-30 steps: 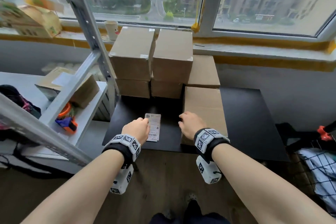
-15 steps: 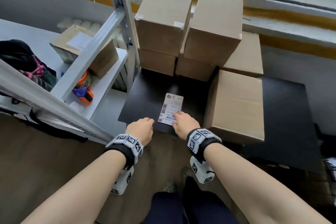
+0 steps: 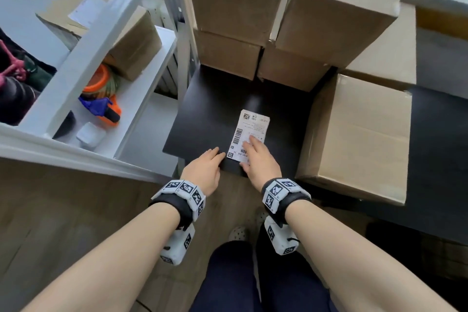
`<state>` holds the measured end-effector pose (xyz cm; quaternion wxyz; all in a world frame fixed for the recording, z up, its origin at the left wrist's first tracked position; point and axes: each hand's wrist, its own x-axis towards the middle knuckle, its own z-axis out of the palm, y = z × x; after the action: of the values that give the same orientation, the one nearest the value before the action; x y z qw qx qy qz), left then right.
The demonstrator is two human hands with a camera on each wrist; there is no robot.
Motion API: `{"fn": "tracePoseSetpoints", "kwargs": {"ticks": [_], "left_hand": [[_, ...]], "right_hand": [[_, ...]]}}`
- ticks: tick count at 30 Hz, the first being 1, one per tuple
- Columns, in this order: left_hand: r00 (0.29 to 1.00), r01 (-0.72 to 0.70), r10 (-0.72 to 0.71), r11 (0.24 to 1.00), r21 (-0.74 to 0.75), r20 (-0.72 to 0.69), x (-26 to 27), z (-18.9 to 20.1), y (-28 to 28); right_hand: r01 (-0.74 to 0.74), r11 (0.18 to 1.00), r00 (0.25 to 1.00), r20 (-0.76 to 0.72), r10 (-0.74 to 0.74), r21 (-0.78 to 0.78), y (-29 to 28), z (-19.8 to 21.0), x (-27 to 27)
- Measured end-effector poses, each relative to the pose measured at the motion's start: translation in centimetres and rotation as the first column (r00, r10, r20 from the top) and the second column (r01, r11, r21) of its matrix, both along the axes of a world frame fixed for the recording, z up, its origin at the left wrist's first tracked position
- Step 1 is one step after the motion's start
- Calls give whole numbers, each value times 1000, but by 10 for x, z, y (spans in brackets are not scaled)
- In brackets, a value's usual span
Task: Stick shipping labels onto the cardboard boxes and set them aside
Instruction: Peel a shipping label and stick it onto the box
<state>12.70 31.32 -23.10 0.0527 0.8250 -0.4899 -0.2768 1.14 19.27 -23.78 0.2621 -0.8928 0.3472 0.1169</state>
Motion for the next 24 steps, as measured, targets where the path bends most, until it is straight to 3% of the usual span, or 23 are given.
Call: {"fn": "tracePoseSetpoints", "kwargs": {"ticks": [12, 15, 19, 24], "left_hand": [[991, -75, 68, 996, -55, -117, -14, -5, -10], [974, -160, 135, 979, -130, -183, -19, -7, -12], [884, -412, 326, 882, -230, -334, -23, -7, -19], [688, -666, 520, 729, -158, -505, -23, -7, -34]], "right_hand": [[-78, 992, 997, -30, 75, -95, -2, 2, -1], [-105, 988, 994, -39, 101, -110, -1, 1, -3], [-108, 989, 994, -45, 104, -97, -2, 3, -5], [-108, 991, 993, -50, 104, -73, -1, 4, -5]]}}
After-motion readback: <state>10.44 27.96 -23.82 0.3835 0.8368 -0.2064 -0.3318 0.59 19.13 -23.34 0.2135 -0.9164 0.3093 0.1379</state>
